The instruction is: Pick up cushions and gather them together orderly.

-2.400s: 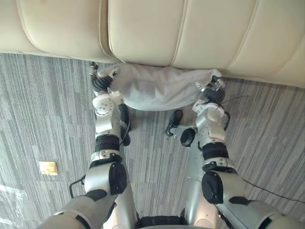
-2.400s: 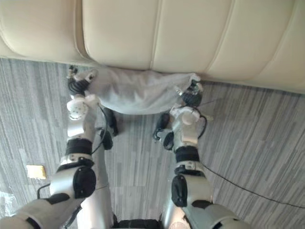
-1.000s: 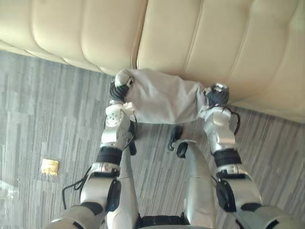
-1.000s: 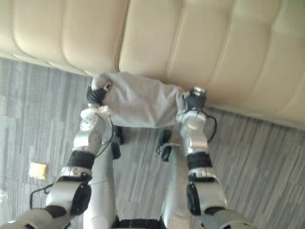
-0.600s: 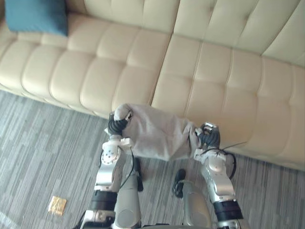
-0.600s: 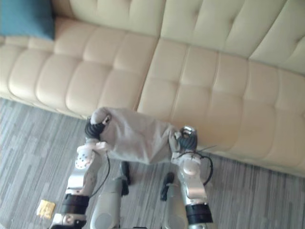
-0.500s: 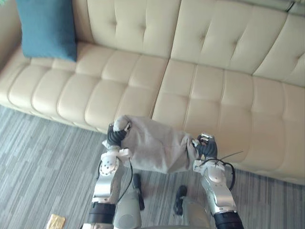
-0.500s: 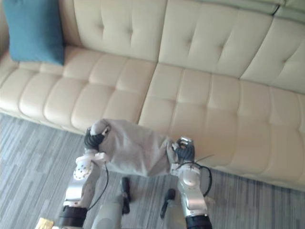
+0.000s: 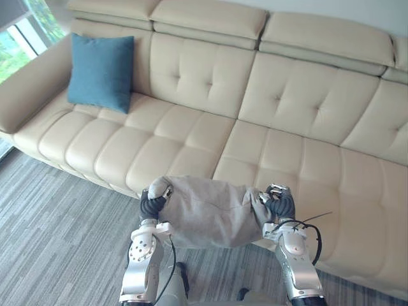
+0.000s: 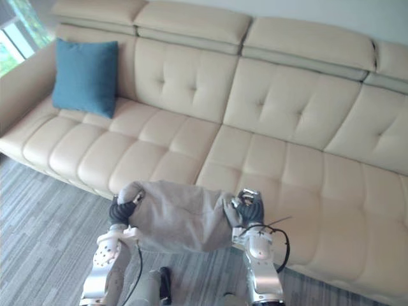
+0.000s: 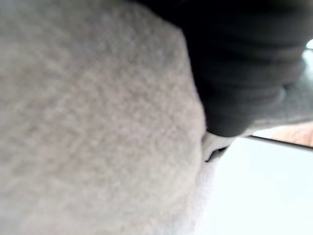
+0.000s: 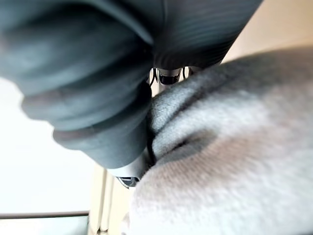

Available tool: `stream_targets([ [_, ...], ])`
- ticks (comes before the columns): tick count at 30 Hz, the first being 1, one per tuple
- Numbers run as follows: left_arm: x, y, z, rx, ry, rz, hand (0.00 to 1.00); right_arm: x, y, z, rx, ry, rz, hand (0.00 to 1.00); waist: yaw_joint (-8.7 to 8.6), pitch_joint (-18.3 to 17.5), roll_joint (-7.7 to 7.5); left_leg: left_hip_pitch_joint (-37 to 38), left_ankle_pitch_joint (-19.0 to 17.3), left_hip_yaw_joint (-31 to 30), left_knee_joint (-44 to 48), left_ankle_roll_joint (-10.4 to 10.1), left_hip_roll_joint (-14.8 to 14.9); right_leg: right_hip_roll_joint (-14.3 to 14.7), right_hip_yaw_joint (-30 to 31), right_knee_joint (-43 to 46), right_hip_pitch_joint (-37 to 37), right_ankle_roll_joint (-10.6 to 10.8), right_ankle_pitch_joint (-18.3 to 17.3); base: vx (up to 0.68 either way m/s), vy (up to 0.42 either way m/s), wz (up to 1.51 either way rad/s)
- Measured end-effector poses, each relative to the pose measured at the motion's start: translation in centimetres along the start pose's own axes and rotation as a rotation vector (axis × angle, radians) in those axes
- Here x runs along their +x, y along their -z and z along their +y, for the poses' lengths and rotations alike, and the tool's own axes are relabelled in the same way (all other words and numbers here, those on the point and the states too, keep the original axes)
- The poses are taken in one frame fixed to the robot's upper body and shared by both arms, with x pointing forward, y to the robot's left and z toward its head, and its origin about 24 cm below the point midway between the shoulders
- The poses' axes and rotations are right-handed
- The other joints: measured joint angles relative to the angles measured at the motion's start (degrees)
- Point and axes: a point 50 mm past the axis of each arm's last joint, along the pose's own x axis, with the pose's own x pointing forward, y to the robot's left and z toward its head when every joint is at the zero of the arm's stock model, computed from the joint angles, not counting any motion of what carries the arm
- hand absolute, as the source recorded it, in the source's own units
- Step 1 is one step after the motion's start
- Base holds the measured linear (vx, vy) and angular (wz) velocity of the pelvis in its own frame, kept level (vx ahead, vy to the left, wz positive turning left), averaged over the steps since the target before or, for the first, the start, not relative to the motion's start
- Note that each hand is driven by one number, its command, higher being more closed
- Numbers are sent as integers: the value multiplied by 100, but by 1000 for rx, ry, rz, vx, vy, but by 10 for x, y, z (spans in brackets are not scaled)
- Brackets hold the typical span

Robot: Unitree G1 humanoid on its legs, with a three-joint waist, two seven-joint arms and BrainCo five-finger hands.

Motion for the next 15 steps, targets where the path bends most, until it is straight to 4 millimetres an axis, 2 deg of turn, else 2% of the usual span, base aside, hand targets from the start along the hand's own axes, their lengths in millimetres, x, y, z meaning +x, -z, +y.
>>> stream_targets([
  [1, -1, 1, 0, 0, 8, 7, 100, 0, 0, -1, -2, 3, 2, 100, -7, -16, -22, -9, 55, -96, -335, -107, 44, -91, 11, -114, 50, 64, 33, 59, 238, 10],
  [2, -2, 4, 0, -1, 6, 18, 100, 1, 2, -1, -3, 6, 7, 100, -5, -80, -10, 43, 302, -65, -553, -446, 118, -140, 67, -283, 127, 219, 82, 77, 257, 6],
  [3, -2, 4, 2, 8, 5, 23, 100, 1, 5, 0, 1, 3, 25, 100, -6, -81, -116, 51, 204, 13, -480, -329, 20, -250, 108, -336, 151, 200, 87, 130, 347, -19],
  [4, -3, 8, 6, 24, -2, 40, 100, -1, 13, 5, 9, -7, 64, 100, 28, -128, -281, 59, -47, 149, -317, -180, -144, -439, 232, -331, 135, 169, 297, 114, 264, -19],
  [6, -3, 10, 7, 40, -4, 51, 100, -5, 19, 6, 9, -10, 93, 100, 53, -144, -243, 153, -267, 299, -201, -30, -169, -560, 480, 180, -137, 108, 639, 145, 388, -41],
  [7, -2, 8, 8, 54, -3, 44, 100, -6, 20, 8, 8, -19, 97, 100, 60, -143, -241, 327, -395, 484, -220, 81, -211, -699, 739, 956, -559, -31, 868, 149, 412, -54],
  [8, -2, 8, 9, 57, -3, 43, 100, -6, 20, 9, 7, -23, 97, 100, 52, -142, -239, 425, -442, 555, -244, 123, -244, -767, 830, 1330, -755, -150, 971, 209, 442, -71],
  [9, -3, 9, 12, 60, -11, 47, 100, -6, 23, 11, -1, -34, 107, 100, 42, -119, -204, 801, -562, 768, -374, 208, -312, -867, 1082, 2559, -1331, -408, 1144, 186, 326, -52],
  [10, -3, 9, 13, 60, -15, 48, 100, -6, 24, 12, -5, -39, 113, 100, 25, -118, -201, 939, -593, 831, -433, 226, -330, -838, 1159, 2937, -1476, -400, 1050, 233, 319, -52],
  [11, -3, 11, 14, 62, -20, 55, 100, -6, 29, 14, -10, -48, 135, 100, -58, -130, -113, 1271, -645, 930, -608, 289, -362, -613, 1192, 3652, -1766, -234, 729, 162, 141, -26],
  [12, -3, 11, 14, 62, -20, 57, 100, -7, 31, 15, -11, -52, 143, 100, -86, -172, -96, 1374, -655, 970, -682, 314, -368, -491, 1152, 3772, -1876, -175, 571, 215, 127, -30],
  [13, -3, 11, 14, 62, -20, 51, 100, -6, 33, 16, -13, -57, 150, 100, -141, -211, -95, 1546, -664, 1048, -804, 354, -393, -285, 1022, 3767, -2027, -91, 350, 237, 74, -25],
  [15, -2, 10, 14, 62, -19, 45, 100, -3, 33, 17, -23, -66, 149, 100, -240, -240, -101, 1874, -661, 1200, -1077, 251, -495, 127, 551, 2974, -2166, -148, 122, 319, 32, -21],
])
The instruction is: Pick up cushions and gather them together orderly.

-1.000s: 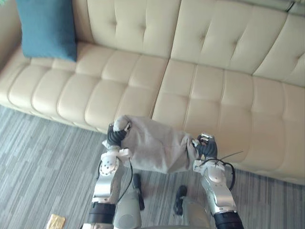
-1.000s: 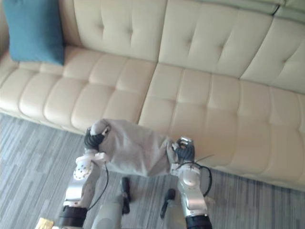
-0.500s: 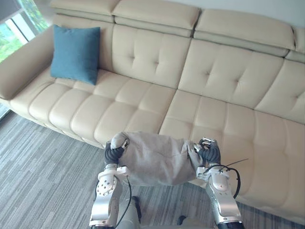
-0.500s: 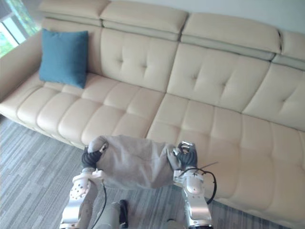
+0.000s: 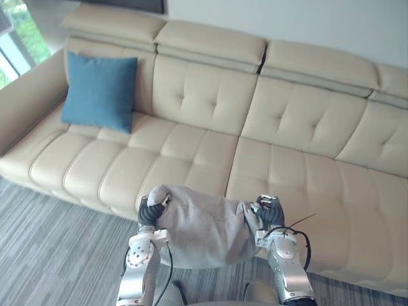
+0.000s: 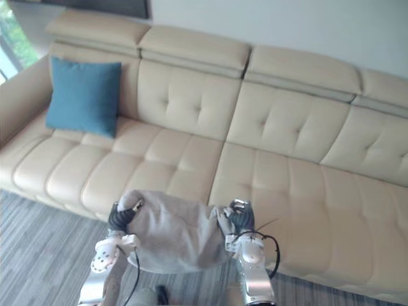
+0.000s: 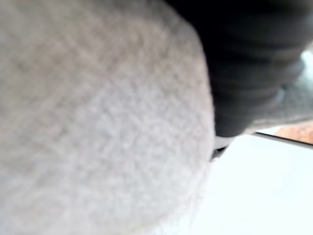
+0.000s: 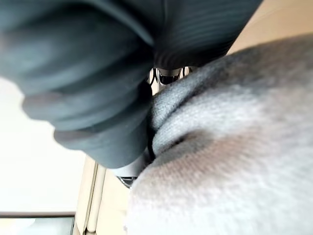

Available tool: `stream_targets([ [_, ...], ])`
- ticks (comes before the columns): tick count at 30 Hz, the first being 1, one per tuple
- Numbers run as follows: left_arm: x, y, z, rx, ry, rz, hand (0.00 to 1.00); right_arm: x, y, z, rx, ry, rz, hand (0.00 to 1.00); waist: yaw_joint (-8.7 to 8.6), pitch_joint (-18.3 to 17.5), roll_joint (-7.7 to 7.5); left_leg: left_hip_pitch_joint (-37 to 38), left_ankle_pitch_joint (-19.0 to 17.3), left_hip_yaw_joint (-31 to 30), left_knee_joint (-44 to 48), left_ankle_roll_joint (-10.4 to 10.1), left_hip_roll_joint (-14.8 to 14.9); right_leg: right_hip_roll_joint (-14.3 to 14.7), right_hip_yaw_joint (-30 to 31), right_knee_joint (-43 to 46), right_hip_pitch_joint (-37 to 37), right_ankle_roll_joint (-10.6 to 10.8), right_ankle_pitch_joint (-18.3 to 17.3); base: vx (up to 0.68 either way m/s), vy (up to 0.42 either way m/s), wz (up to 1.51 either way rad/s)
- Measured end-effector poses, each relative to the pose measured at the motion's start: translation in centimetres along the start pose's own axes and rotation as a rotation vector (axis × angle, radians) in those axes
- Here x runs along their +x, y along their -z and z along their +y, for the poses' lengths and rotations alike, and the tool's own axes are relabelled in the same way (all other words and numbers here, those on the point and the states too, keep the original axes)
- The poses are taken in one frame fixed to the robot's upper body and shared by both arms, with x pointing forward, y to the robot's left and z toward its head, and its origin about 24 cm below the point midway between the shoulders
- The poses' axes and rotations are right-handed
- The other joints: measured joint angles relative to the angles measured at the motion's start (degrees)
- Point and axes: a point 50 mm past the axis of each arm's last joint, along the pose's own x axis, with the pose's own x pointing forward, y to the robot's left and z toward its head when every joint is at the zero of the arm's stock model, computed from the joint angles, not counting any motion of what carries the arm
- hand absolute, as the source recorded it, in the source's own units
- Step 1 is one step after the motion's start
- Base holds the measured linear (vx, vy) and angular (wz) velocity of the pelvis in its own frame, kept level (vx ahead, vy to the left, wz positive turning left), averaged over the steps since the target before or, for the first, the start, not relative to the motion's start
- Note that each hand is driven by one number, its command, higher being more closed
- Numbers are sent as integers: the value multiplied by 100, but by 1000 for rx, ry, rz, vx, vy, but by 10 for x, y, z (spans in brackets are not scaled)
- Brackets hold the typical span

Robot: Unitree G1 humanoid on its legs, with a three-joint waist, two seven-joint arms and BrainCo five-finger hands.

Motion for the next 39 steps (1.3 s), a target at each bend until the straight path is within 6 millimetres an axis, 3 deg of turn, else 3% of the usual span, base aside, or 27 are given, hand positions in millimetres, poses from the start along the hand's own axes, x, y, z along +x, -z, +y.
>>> stream_targets([
  [2, 0, 6, 2, 11, -3, 26, 100, 2, 5, 0, -11, -5, 20, 100, -57, -147, -49, 147, 40, 77, -87, -47, -108, 441, -141, -1418, 87, -45, 243, 312, -24, -7],
  [3, 1, 7, 5, 31, 0, 33, 100, 3, 7, 3, -12, -15, 29, 100, -111, -239, -253, 199, 29, -105, -89, -76, -401, 546, -58, -2284, 166, -758, 925, 293, -50, 1],
  [4, 2, 12, 2, 23, 4, 53, 100, 5, 8, -1, -31, -14, 34, 100, -121, -271, -171, 260, -15, -211, -110, -130, -381, 553, -63, -2279, 231, -714, 898, 383, -40, -9],
  [6, 1, 18, -4, 2, 8, 83, 100, 7, 10, -7, -62, -13, 42, 100, -94, -340, 209, 432, 65, -609, -267, -284, -188, 807, -83, -2965, 707, -685, 1031, 420, -26, -12],
  [8, 2, 21, -7, -8, 10, 94, 100, 6, 12, -10, -70, -7, 48, 100, -103, -343, 225, 530, 141, -727, -217, -401, -135, 852, -161, -3127, 962, -688, 1028, 296, -11, 23],
  [11, 0, 23, -9, -8, 17, 103, 100, 1, 13, -14, -66, 10, 49, 100, -86, -341, 178, 188, 167, -795, 1107, -394, 33, 846, -213, -3396, 1448, -627, 979, 169, 18, 18],
  [12, 0, 23, -8, -10, 11, 102, 100, -1, 7, -15, -60, 16, 21, 100, -43, -338, 180, -202, 303, -804, 2112, -186, 134, 800, -90, -3494, 1608, -619, 873, 180, 64, -18],
  [14, -1, 23, -6, -9, 6, 102, 100, 0, 3, -14, -56, 17, 5, 100, 73, -333, 188, -478, -104, -825, 2509, -90, 266, 785, 107, -3527, 1686, -643, 811, 103, 89, -47],
  [15, -2, 23, -6, -12, 6, 99, 100, 1, 1, -13, -54, 16, -1, 100, 98, -340, 203, -590, -346, -936, 2354, -92, 283, 782, 273, -3546, 1715, -640, 759, 130, 152, -69],
  [17, -2, 23, -8, -20, 5, 99, 100, 2, 1, -13, -52, 18, -3, 100, 112, -362, 238, -676, -381, -1307, 1395, -157, 189, 780, 480, -3526, 1692, -557, 763, 111, 190, -72],
  [18, -4, 21, -11, -29, 12, 91, 100, 2, -2, -15, -57, 22, -16, 100, 120, -413, 430, -604, 238, -1632, 325, -370, 256, 964, 680, -3536, 1622, -379, 812, 80, 219, -90],
  [19, -4, 21, -8, -15, 12, 92, 100, 1, -1, -12, -45, 20, -5, 100, 165, -409, 349, -523, 260, -1471, 248, -422, 234, 945, 891, -3590, 1640, -268, 884, 91, 209, -80],
  [22, -3, 14, -11, -14, 30, 62, 100, 0, -5, -12, -36, 28, -21, 100, 43, -466, 160, -312, 339, -1173, -68, -311, -22, 732, 1155, -3785, 1615, -110, 1007, 119, 152, -38],
  [25, -3, 10, -14, -8, 46, 47, 100, 3, -9, -12, -38, 33, -37, 100, 37, -496, 183, -153, 409, -1009, -350, -257, -184, 622, 1378, -4009, 1653, 11, 1102, 77, 104, -30],
  [31, 2, 3, -14, 8, 49, 20, 100, 16, -23, -9, -75, 24, -83, 100, 15, -500, 212, -34, 505, -1020, -623, -291, -209, 690, 1556, -4166, 1642, -23, 1204, 35, -5, -15],
  [35, 14, -11, -18, 25, 51, -38, 100, 36, -45, -7, -135, 10, -153, 100, 8, -496, 222, 2, 550, -1045, -731, -306, -163, 770, 1623, -4212, 1603, -118, 1274, -35, -42, -14],
  [39, 30, -36, -21, 22, 19, -130, 100, 54, -83, 1, -157, 7, -275, 100, -29, -479, 208, -129, 694, -1116, -888, -313, -181, 790, 1652, -4373, 1468, -161, 1458, -63, -31, -4],
])
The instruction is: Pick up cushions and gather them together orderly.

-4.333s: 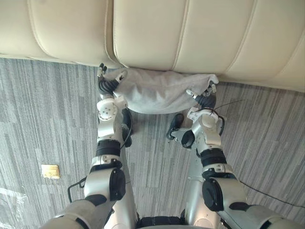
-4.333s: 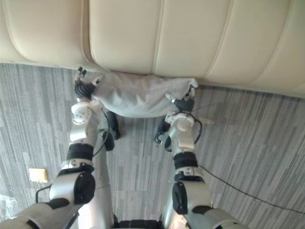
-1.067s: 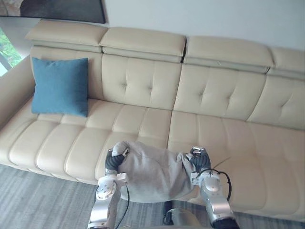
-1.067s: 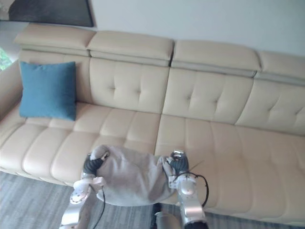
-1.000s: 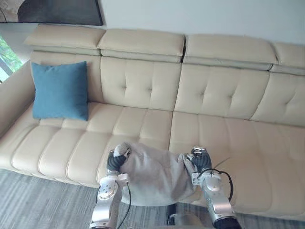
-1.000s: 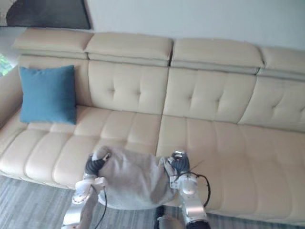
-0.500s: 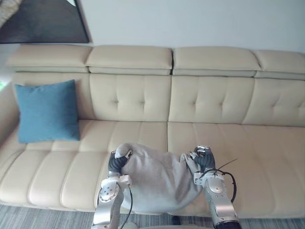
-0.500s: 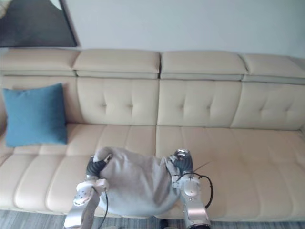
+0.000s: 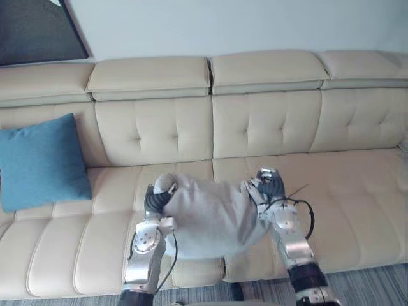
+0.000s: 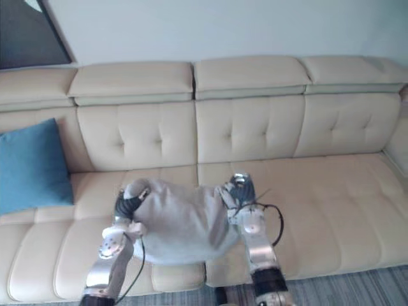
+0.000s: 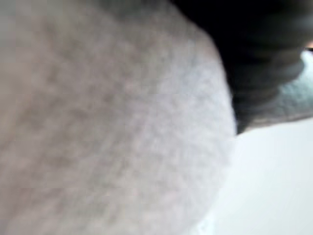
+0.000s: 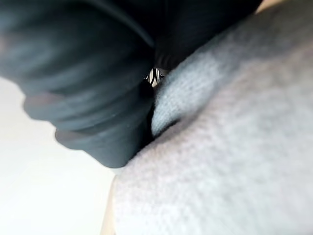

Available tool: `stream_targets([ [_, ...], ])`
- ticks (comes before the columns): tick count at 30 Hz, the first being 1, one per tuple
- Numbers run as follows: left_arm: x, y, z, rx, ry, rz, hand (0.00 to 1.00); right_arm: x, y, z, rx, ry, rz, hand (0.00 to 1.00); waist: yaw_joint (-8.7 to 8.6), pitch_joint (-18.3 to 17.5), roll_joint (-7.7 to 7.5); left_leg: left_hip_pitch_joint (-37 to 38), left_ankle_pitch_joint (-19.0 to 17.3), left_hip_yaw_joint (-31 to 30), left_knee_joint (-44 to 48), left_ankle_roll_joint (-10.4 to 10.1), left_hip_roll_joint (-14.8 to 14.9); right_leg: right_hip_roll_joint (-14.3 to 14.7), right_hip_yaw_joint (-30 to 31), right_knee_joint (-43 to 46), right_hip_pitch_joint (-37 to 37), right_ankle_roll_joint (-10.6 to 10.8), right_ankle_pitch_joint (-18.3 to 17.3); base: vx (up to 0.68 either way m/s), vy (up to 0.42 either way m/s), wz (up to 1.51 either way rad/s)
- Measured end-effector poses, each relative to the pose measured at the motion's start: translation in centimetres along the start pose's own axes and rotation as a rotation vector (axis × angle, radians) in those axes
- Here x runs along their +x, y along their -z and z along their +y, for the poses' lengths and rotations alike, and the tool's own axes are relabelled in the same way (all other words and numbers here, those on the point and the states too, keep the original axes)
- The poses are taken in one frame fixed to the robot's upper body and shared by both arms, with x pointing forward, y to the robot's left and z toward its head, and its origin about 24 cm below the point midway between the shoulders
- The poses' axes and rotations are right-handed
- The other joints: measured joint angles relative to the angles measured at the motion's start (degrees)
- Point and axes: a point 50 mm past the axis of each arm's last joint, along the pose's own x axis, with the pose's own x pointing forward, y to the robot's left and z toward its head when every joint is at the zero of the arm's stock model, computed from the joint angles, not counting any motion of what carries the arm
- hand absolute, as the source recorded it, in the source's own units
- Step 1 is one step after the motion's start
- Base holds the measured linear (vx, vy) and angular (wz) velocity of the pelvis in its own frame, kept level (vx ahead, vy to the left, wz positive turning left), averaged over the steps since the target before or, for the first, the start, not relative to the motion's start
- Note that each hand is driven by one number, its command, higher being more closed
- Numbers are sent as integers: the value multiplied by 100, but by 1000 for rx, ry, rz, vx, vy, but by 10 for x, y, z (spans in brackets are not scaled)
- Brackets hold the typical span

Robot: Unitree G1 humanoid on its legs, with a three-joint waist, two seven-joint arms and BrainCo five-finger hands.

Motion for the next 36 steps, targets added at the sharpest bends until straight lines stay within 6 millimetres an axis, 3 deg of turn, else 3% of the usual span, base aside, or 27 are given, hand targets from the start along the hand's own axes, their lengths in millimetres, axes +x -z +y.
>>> stream_targets([
  [6, 20, -30, -2, -36, -57, -126, 100, 29, -32, 6, -40, -5, -97, 100, -1, 283, -81, -208, 185, -119, -113, 17, -35, -27, -75, -50, -195, 8, 144, -89, -28, 8],
  [10, 40, -63, -5, -78, -94, -242, 100, 50, -71, 9, -28, 22, -208, 100, -5, 874, -146, -634, 417, -240, -146, 61, -113, -93, -162, -51, -582, 40, 354, -120, -15, 14],
  [16, 52, -79, -7, -153, -142, -289, 100, 65, -107, 5, -17, 71, -298, 100, -37, 1462, -181, -1031, 580, -399, -143, 127, -205, -190, -276, -51, -896, 116, 527, -84, 13, 15],
  [23, 73, -125, -18, -223, -115, -438, 100, 83, -178, -11, -6, 157, -480, 100, -45, 2122, -251, -1475, 789, -517, -138, 217, -311, -296, -276, -51, -1294, 248, 835, -66, 29, 10],
  [27, 87, -158, -23, -211, -87, -522, 100, 87, -209, -21, -5, 207, -558, 100, -73, 2239, -291, -1713, 995, -573, -385, 196, -369, -355, -276, -51, -1618, 265, 901, -55, 19, 10],
  [34, 109, -207, -26, -194, -98, -592, 100, 92, -243, -44, 74, 333, -604, 100, -167, 2251, -294, -1838, 1471, -754, -966, 190, -444, -359, -358, -50, -1953, 272, 895, -23, 8, 10],
  [35, 111, -214, -28, -200, -103, -600, 0, 93, -245, -48, 90, 357, -602, 100, -193, 2267, -293, -1854, 1506, -798, -994, 172, -448, -364, -389, -50, -1960, 273, 895, -19, 14, 16],
  [36, 112, -221, -29, -210, -106, -612, 0, 94, -246, -51, 106, 380, -594, 100, -228, 2311, -325, -1856, 1513, -832, -994, 171, -449, -365, -413, -50, -1950, 273, 896, -23, 18, 14],
])
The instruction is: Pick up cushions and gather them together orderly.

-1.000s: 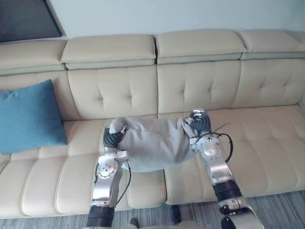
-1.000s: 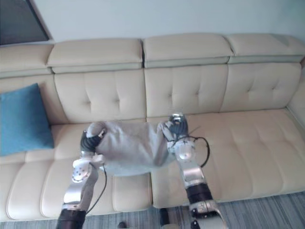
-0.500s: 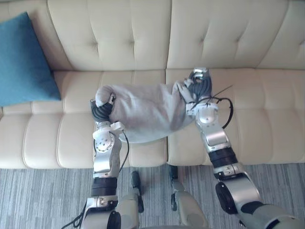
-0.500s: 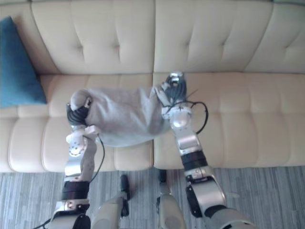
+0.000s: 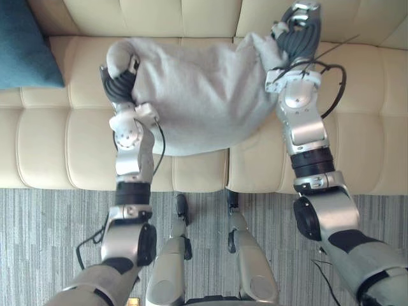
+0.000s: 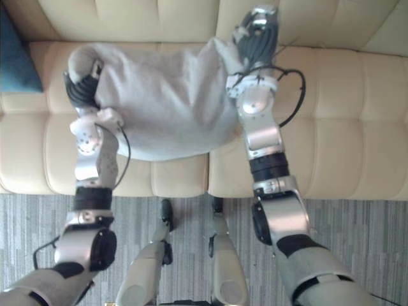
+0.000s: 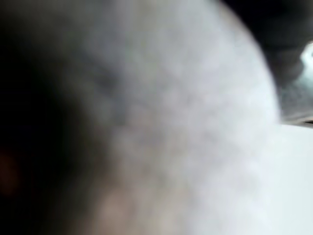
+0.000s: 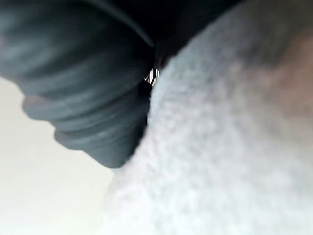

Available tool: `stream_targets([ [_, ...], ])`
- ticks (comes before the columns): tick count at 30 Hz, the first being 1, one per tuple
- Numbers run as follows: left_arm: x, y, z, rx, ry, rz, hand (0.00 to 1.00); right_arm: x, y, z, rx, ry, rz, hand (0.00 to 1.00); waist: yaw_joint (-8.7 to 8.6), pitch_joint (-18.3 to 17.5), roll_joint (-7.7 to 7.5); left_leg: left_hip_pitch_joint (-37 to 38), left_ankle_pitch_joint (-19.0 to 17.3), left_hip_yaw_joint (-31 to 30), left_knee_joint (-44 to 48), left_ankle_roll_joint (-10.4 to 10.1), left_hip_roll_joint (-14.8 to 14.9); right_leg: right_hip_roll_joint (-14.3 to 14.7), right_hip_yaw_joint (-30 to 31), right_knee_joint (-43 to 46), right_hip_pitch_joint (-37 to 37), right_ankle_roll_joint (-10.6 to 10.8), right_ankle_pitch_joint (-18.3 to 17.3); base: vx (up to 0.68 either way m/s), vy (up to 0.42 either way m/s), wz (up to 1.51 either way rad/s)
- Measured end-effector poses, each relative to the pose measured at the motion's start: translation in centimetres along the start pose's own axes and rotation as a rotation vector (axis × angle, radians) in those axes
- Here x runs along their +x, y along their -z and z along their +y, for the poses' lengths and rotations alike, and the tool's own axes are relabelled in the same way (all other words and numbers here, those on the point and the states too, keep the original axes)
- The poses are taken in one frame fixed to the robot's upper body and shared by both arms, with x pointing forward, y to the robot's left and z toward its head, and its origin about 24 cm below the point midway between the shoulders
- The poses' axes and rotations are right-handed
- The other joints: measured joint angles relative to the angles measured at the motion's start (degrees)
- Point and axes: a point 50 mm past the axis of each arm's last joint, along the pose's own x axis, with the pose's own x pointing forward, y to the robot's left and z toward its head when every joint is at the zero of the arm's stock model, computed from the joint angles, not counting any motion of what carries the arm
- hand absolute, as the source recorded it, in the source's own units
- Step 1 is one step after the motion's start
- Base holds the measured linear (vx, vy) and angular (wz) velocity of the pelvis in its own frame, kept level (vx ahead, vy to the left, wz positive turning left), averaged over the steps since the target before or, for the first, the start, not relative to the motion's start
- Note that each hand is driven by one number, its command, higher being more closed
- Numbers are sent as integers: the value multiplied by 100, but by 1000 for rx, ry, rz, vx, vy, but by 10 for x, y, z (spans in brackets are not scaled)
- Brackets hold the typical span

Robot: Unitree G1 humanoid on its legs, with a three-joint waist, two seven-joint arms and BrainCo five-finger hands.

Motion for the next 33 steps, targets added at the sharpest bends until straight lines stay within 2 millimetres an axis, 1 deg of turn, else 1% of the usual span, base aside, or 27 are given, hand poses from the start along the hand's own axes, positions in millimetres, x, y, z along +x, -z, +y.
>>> stream_targets([
  [1, 4, -5, -2, -7, -2, -12, 0, 2, -1, -4, 10, 24, 2, 100, -12, 22, -35, -12, 1, -7, 0, 0, 1, 1, 0, 0, -7, 1, 1, -20, 15, 8],
  [2, 5, -5, -2, -10, -5, -12, 0, 4, -2, -6, 15, 41, 3, 100, -17, 38, -32, -12, 1, -12, 0, 0, 1, 1, 2, 0, -7, 7, 6, 0, 0, 0],
  [3, 8, -7, -2, -15, -14, -12, 0, 6, -4, -7, 20, 57, 3, 0, -25, 43, -35, -19, 0, -8, 0, 0, 0, 2, 19, 0, -19, 9, 8, 0, 0, 0],
  [5, 13, -11, 0, -26, -40, -20, 0, 12, -9, -9, 36, 88, 2, 0, -28, 43, -35, -82, 0, -9, 0, 0, 6, 9, 39, 0, -81, 43, 36, 0, 0, 0],
  [8, 25, -21, 3, -50, -85, -33, 0, 28, -32, -14, 89, 163, -32, 0, -46, 80, -30, -210, 22, -8, 1, -3, 7, 16, 98, 0, -226, 63, 108, -11, 13, -3],
  [10, 31, -26, 6, -43, -103, -35, 0, 35, -38, -16, 91, 174, -38, 0, -52, 110, -18, -214, 23, -8, 1, -1, 9, 20, 131, 0, -242, 85, 149, -12, 25, -5],
  [13, 40, -33, 8, -26, -119, -43, 0, 45, -40, -34, 81, 221, -36, 0, -56, 114, -11, -262, 26, -29, 1, 3, 1, 17, 164, 0, -287, 69, 190, -4, 8, 1],
  [14, 42, -37, 11, -17, -123, -53, 0, 49, -40, -44, 67, 243, -38, 0, -60, 125, 7, -311, 35, -51, 1, 16, -7, 11, 164, 0, -328, 68, 191, -17, 23, 7],
  [16, 48, -46, 21, 10, -138, -82, 0, 55, -41, -63, 59, 283, -42, 0, -59, 147, 28, -407, 60, -108, 2, 34, -15, 11, 167, 0, -414, 61, 197, -17, 18, 6],
  [17, 50, -50, 24, 18, -143, -92, 0, 57, -42, -69, 63, 298, -43, 0, -58, 198, 28, -404, 66, -124, 3, 33, -13, 14, 167, 0, -412, 61, 197, 0, 0, 0],
  [18, 52, -56, 31, 24, -154, -109, 0, 59, -41, -81, 79, 329, -32, 0, -55, 264, 36, -406, 73, -164, 4, 29, -11, 20, 168, 0, -412, 61, 197, 0, 0, 0],
  [19, 54, -60, 36, 19, -163, -116, 0, 61, -37, -91, 91, 356, -9, 0, -48, 313, 42, -404, 75, -172, 5, 26, -10, 23, 174, 0, -412, 61, 197, 0, 0, 0],
  [21, 56, -65, 42, -13, -167, -120, 0, 63, -29, -104, 151, 400, 40, 0, -44, 366, 67, -407, 75, -179, 13, 26, -13, 23, 189, 0, -413, 61, 197, 0, 0, 0],
  [23, 57, -65, 45, -74, -168, -106, 0, 60, -19, -115, 203, 417, 83, 0, -22, 383, 95, -407, 74, -188, 13, 27, -12, 26, 196, 0, -413, 60, 196, 0, 0, 0],
  [24, 57, -65, 46, -89, -164, -103, 0, 59, -15, -117, 210, 415, 94, 0, -17, 384, 96, -407, 73, -194, 13, 27, -9, 29, 200, -1, -413, 59, 196, 0, 0, 0],
  [26, 57, -66, 52, -119, -156, -98, 0, 50, 1, -123, 228, 400, 130, 0, -9, 384, 96, -405, 73, -204, 10, 26, 8, 47, 214, -1, -413, 57, 194, -10, 7, -2],
  [28, 52, -66, 67, -112, -143, -110, 0, 38, 17, -129, 236, 379, 153, 0, -2, 385, 99, -390, 74, -204, 11, 25, 17, 58, 251, 0, -411, 57, 194, -13, 13, -6],
  [29, 50, -66, 72, -100, -140, -115, 0, 34, 22, -132, 231, 379, 161, 0, 2, 385, 99, -379, 74, -203, 12, 25, 16, 59, 263, 0, -406, 57, 194, -11, 17, -9],
  [31, 42, -59, 87, -57, -138, -105, 0, 21, 42, -143, 219, 389, 208, 0, 49, 385, 100, -295, 74, -204, 15, 24, 10, 58, 305, -1, -336, 57, 194, -17, 22, -10],
  [32, 39, -57, 93, -47, -146, -102, 0, 16, 49, -146, 204, 384, 227, 0, 61, 386, 101, -239, 74, -213, 14, 24, 10, 58, 313, -1, -284, 57, 194, -23, 20, -5],
  [33, 34, -51, 102, -28, -158, -87, 0, 8, 61, -149, 176, 368, 258, 0, 69, 385, 105, -149, 71, -258, 17, 22, 10, 59, 314, -2, -188, 53, 191, -32, 15, 0],
])
